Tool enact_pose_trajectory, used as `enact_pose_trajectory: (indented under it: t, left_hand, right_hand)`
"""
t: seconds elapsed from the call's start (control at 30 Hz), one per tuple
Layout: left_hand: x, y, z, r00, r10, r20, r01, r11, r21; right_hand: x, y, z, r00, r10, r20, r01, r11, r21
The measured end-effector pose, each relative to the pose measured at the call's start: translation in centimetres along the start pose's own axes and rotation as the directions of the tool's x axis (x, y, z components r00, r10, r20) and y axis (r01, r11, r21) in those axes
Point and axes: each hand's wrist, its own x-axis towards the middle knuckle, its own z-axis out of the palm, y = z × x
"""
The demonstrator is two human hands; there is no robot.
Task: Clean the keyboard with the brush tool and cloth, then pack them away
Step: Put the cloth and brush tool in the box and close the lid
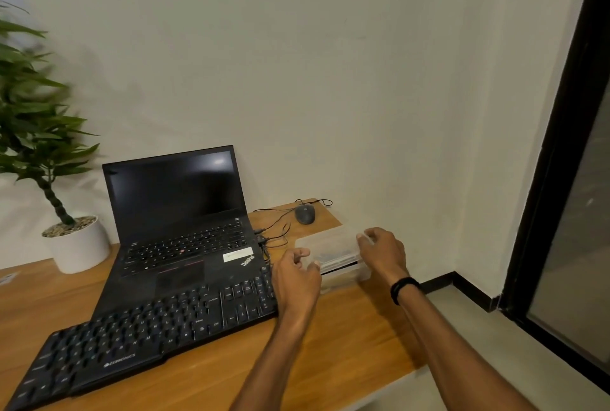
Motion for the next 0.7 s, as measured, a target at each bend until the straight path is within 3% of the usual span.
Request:
enact_pose_trajectory:
  t: [0.33, 0.5, 0.7]
  left_hand:
    - [1.2, -0.1, -0.7, 0.995, -0.035, 0.096, 0.015, 0.981, 0.194]
    - [0.7, 0.2, -0.6, 0.989, -0.032, 0.146, 0.003, 0.981, 0.196]
    - [1.1, -0.3, -0.6, 0.994, -0.058, 0.092, 0.039, 0.979, 0.199]
  right_hand:
    - [0.1, 1.0, 0.6, 0.999, 0.039, 0.006, -0.039, 0.999, 0.032]
    - [0.5, 2.4, 0.3, 0.988, 0.139, 0.063, -0.148, 0.971, 0.186]
    - [0.9, 2.6, 0.3, 0.976, 0.168, 0.139, -0.205, 0.924, 0.323]
